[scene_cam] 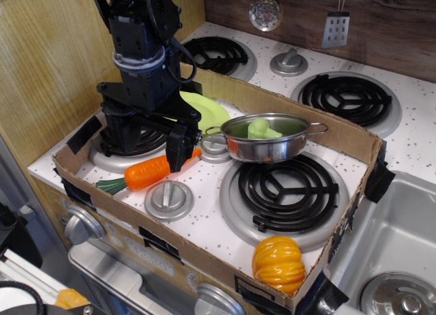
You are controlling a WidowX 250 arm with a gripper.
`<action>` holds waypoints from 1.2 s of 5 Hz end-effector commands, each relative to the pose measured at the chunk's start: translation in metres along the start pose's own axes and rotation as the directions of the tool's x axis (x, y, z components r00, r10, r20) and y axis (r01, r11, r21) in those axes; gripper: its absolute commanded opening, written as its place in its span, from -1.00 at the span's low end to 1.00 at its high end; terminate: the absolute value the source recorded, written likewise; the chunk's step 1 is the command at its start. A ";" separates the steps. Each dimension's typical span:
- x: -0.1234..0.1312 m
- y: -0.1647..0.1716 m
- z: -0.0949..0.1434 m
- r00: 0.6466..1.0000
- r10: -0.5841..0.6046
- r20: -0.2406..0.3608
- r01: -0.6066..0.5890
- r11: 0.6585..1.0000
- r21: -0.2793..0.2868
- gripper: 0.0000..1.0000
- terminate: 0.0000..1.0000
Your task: Take broccoli out of pan
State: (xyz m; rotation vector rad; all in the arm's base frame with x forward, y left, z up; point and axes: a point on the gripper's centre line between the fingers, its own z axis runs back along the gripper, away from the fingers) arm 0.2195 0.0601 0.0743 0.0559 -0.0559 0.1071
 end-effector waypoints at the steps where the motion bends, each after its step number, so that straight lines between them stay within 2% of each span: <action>1: 0.000 0.000 0.000 1.000 0.000 0.000 0.000 1.000 0.000 1.00 -1.00; 3: 0.017 0.006 0.042 0.976 0.217 -0.033 -0.217 0.976 0.002 1.00 -1.00; 4: 0.037 -0.001 0.060 0.950 0.311 -0.025 -0.311 0.950 -0.001 1.00 -1.00; 5: 0.062 -0.014 0.068 0.925 0.365 0.104 -0.370 0.929 0.029 1.00 -1.00; 6: 0.087 -0.023 0.065 0.908 0.379 0.181 -0.392 0.919 0.043 1.00 -1.00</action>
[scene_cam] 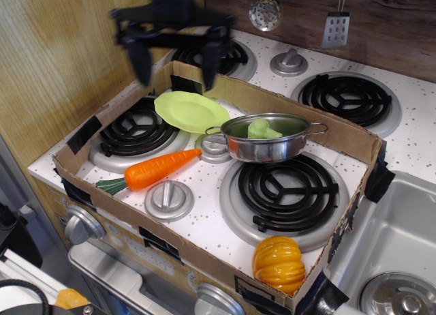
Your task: Take broccoli out of pan
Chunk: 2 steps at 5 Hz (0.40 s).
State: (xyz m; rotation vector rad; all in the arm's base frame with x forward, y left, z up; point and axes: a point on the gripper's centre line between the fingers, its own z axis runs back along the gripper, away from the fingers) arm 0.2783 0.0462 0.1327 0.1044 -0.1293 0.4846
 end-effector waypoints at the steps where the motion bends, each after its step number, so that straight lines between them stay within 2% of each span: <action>1: 0.035 -0.029 -0.002 0.993 0.012 0.121 -0.009 1.000 -0.025 1.00 -1.00; 2: 0.036 -0.040 -0.017 0.990 0.013 0.138 -0.009 1.000 -0.027 1.00 -1.00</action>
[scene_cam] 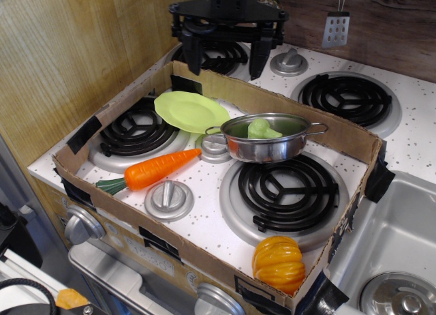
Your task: Take broccoli out of pan
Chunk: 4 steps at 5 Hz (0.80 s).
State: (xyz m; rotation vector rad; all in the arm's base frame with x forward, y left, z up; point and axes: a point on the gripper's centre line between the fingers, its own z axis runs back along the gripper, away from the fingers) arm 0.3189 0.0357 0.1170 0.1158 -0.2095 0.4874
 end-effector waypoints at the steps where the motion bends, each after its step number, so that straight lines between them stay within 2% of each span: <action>1: 0.008 -0.018 -0.018 0.995 0.015 0.096 -0.015 1.000 0.002 1.00 -1.00; 4: 0.023 -0.049 -0.039 0.990 0.104 0.096 -0.101 0.994 -0.039 1.00 -1.00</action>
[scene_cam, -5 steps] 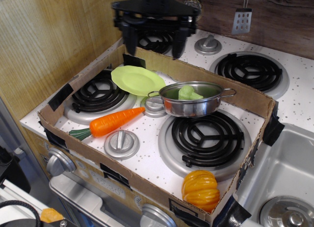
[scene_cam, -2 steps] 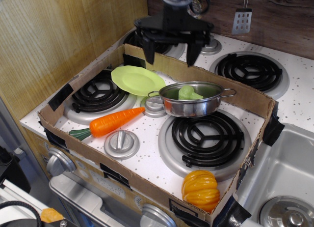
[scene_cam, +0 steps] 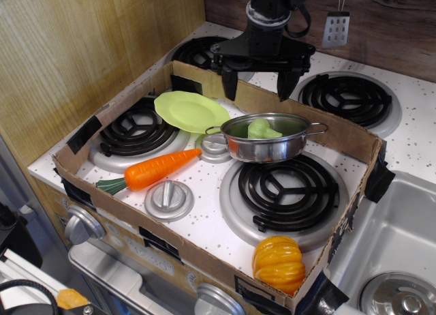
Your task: Take broccoli out of pan
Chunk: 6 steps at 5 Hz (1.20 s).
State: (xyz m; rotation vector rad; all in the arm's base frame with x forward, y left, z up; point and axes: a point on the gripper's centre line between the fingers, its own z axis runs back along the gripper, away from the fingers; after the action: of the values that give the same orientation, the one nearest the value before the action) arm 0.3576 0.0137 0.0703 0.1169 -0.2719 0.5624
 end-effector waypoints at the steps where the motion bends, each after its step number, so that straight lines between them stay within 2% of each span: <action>1: 0.005 -0.008 0.000 0.998 0.043 0.041 -0.041 0.998 -0.051 1.00 -1.00; 3: -0.012 0.000 -0.006 0.995 0.095 0.035 -0.093 0.995 -0.045 1.00 -1.00; 6: -0.020 0.002 -0.021 0.994 0.104 0.026 -0.101 0.991 -0.090 1.00 -1.00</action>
State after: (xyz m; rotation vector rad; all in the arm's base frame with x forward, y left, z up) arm 0.3399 0.0077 0.0270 0.0419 -0.2863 0.6460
